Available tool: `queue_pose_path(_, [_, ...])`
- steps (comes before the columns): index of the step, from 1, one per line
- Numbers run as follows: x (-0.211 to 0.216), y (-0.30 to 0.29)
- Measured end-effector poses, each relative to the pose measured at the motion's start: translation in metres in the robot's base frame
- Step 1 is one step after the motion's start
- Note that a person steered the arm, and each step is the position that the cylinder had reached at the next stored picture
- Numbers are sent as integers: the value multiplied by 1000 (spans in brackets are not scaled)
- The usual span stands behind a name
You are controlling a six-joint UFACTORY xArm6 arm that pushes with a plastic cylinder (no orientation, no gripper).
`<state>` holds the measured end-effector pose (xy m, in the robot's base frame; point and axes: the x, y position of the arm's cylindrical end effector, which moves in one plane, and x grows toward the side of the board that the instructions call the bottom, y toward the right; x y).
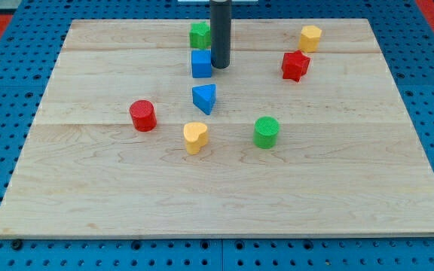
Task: Push the blue triangle top right of the red circle
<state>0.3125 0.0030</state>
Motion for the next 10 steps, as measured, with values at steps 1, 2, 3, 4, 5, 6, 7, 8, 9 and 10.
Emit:
queue_pose_path(1, [7, 0])
queue_pose_path(2, [22, 0])
queue_pose_path(3, [32, 0])
queue_pose_path(4, [33, 24])
queue_pose_path(5, [30, 21])
queue_pose_path(6, [20, 5])
queue_pose_path(7, [6, 13])
queue_pose_path(8, [-22, 15])
queue_pose_path(9, [-42, 35])
queue_pose_path(10, [-43, 34])
